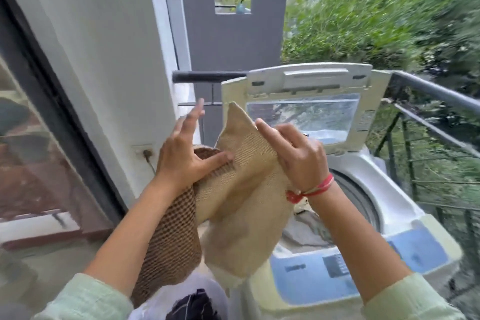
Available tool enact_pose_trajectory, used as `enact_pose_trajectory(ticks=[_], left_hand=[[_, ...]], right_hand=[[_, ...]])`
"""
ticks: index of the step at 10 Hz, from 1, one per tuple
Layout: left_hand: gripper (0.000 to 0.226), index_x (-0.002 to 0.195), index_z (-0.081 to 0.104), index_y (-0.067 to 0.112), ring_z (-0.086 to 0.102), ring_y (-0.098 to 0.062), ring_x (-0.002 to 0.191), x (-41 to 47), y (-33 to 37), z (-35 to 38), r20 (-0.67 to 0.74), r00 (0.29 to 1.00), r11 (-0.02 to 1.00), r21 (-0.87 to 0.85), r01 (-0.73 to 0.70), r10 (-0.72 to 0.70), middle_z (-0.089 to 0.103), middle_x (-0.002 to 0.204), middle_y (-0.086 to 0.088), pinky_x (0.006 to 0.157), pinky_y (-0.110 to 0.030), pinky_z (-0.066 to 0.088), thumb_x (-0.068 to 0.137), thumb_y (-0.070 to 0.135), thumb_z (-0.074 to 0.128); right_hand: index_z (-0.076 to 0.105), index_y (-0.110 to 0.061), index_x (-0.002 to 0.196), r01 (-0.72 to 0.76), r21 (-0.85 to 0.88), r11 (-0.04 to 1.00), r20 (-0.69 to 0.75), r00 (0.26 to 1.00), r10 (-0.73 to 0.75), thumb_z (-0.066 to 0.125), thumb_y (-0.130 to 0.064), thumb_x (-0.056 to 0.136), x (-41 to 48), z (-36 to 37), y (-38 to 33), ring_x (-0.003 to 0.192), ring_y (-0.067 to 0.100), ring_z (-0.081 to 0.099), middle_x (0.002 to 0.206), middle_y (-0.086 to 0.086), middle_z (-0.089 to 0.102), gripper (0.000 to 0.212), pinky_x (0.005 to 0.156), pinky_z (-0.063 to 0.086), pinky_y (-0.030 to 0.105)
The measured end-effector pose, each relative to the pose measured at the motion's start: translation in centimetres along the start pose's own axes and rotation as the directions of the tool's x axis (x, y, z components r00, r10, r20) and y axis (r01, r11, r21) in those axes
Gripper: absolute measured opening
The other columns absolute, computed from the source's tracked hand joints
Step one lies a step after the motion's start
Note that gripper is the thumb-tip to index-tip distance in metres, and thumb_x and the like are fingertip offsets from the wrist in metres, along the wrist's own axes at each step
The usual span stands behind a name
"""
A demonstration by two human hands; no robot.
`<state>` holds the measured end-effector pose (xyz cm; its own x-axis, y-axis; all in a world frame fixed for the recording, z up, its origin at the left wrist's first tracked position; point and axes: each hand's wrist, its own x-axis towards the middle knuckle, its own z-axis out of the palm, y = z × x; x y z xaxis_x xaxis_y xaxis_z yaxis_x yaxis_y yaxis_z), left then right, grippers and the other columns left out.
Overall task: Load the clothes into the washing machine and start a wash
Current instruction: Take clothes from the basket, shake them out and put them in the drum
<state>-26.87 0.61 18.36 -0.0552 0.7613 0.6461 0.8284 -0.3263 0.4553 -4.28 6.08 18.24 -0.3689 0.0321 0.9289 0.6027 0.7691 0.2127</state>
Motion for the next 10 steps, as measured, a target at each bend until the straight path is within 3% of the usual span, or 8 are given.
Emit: enact_pose_trajectory(ticks=[1,2,3,5,7,8,9,10], left_hand=[[0.084,0.140,0.035,0.035,0.047,0.006,0.107,3.1,3.0,4.0,0.054,0.994,0.990,-0.106,-0.089,0.095,0.051,0.131,0.012,0.084,-0.026,0.048,0.066,0.062,0.065],[0.032,0.107,0.067,0.025,0.064,-0.005,0.092,7.0,6.8,10.3,0.022,0.986,0.958,-0.239,-0.157,0.167,0.069,0.105,0.010,0.076,-0.039,0.056,0.081,0.042,0.058],[0.033,0.099,0.068,0.017,0.068,-0.019,0.082,8.9,9.2,14.0,-0.067,0.988,0.975,-0.166,-0.147,0.138,0.072,0.092,0.001,0.070,-0.039,0.056,0.083,0.040,0.050],[0.011,0.097,0.056,0.021,0.065,-0.023,0.056,12.3,13.4,19.2,-0.310,0.852,0.901,0.246,-0.357,0.422,0.071,0.074,-0.004,0.046,-0.027,0.048,0.090,0.030,0.055],[0.037,0.093,0.068,0.016,0.064,-0.015,0.059,12.3,11.1,22.8,-0.046,0.942,0.933,0.165,-0.321,0.333,0.071,0.076,0.000,0.050,-0.026,0.049,0.088,0.049,0.052],[0.040,0.068,0.061,0.017,0.060,-0.018,0.053,10.5,7.6,23.7,0.216,0.947,0.917,0.272,-0.290,0.236,0.062,0.059,0.002,0.050,-0.023,0.042,0.078,0.055,0.062],[0.042,0.059,0.046,0.019,0.057,-0.023,0.051,9.9,6.3,23.2,0.275,0.948,0.913,0.323,-0.248,0.160,0.054,0.054,0.001,0.049,-0.024,0.038,0.078,0.050,0.066],[0.043,0.059,0.050,0.018,0.048,-0.017,0.050,9.5,6.2,21.9,0.221,0.972,0.954,0.266,-0.141,0.081,0.050,0.054,0.004,0.050,-0.023,0.031,0.078,0.055,0.062]], right_hand=[[0.054,-0.019,0.124,0.067,0.008,0.998,-0.013,0.998,-0.067,0.054,0.006,0.090,-0.7,-2.3,4.3,0.047,0.013,0.052,0.074,0.002,0.066,0.042,0.036,0.045,0.027],[0.053,-0.016,0.122,0.101,-0.019,0.995,0.036,0.994,-0.100,0.059,0.010,0.083,-2.3,-4.6,11.0,0.048,0.013,0.055,0.077,0.003,0.068,0.047,0.037,0.045,0.025],[0.053,-0.013,0.120,0.101,-0.018,0.995,0.067,0.993,-0.100,0.059,0.006,0.085,-3.1,-5.7,15.6,0.044,0.015,0.053,0.073,0.004,0.066,0.040,0.036,0.045,0.026],[0.054,-0.013,0.112,0.095,-0.072,0.993,0.089,0.992,-0.089,0.049,-0.018,0.097,-1.7,-7.9,25.2,0.041,0.021,0.053,0.069,0.008,0.062,0.016,0.034,0.044,0.026],[0.059,-0.012,0.103,0.069,-0.028,0.997,0.159,0.985,-0.064,0.060,-0.019,0.091,-5.3,-6.0,27.3,0.037,0.013,0.042,0.065,0.003,0.058,0.014,0.034,0.037,0.020],[0.064,-0.014,0.092,-0.017,0.048,0.999,0.558,0.830,-0.013,0.059,-0.013,0.085,-13.5,-3.2,24.6,0.042,0.017,0.051,0.071,0.001,0.059,0.008,0.036,0.043,0.027],[0.062,-0.016,0.097,-0.120,0.152,0.981,0.888,0.453,-0.082,0.050,-0.014,0.088,-16.4,-2.9,22.1,0.068,0.027,0.065,0.087,0.003,0.063,0.015,0.057,0.053,0.035],[0.010,0.009,0.139,-0.054,0.437,0.898,0.896,0.118,-0.429,0.019,-0.015,0.103,-20.1,-2.8,21.9,0.070,0.003,0.050,0.082,-0.011,0.048,0.044,0.066,0.029,-0.009]])
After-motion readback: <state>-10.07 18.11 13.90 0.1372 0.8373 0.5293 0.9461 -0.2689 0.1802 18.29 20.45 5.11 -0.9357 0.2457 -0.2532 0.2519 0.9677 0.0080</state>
